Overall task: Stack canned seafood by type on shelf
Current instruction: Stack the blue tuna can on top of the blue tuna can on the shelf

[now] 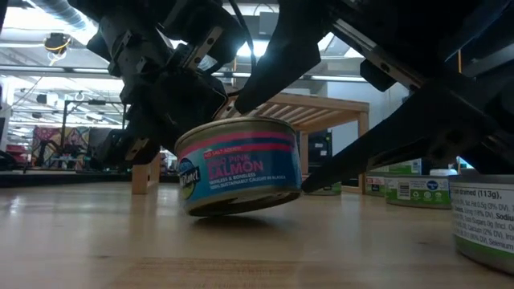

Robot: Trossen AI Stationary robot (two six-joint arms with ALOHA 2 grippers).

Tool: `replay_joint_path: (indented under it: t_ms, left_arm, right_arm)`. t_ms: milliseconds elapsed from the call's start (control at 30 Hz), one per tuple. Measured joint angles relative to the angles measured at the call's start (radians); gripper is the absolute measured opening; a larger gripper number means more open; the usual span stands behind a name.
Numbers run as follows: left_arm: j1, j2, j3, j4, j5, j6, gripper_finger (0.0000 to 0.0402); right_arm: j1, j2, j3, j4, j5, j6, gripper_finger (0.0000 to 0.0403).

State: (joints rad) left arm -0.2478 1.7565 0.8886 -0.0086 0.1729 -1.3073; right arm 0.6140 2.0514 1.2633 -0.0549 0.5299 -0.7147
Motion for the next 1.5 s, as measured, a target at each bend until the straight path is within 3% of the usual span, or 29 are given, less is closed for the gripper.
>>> replay_joint_path:
  t_ms: [567,1500]
  left_arm:
    - [0.002,-0.002,0.001,-0.036,0.002,0.001,0.0000]
    - [0.001,0.001,-0.001,-0.015,0.002,0.003,0.0000]
  right_arm:
    - [-0.013,0.000,0.000,0.000,-0.042,0.003,0.0319]
    - [-0.064,0.000,-0.001,0.000,0.001,0.003,0.0319]
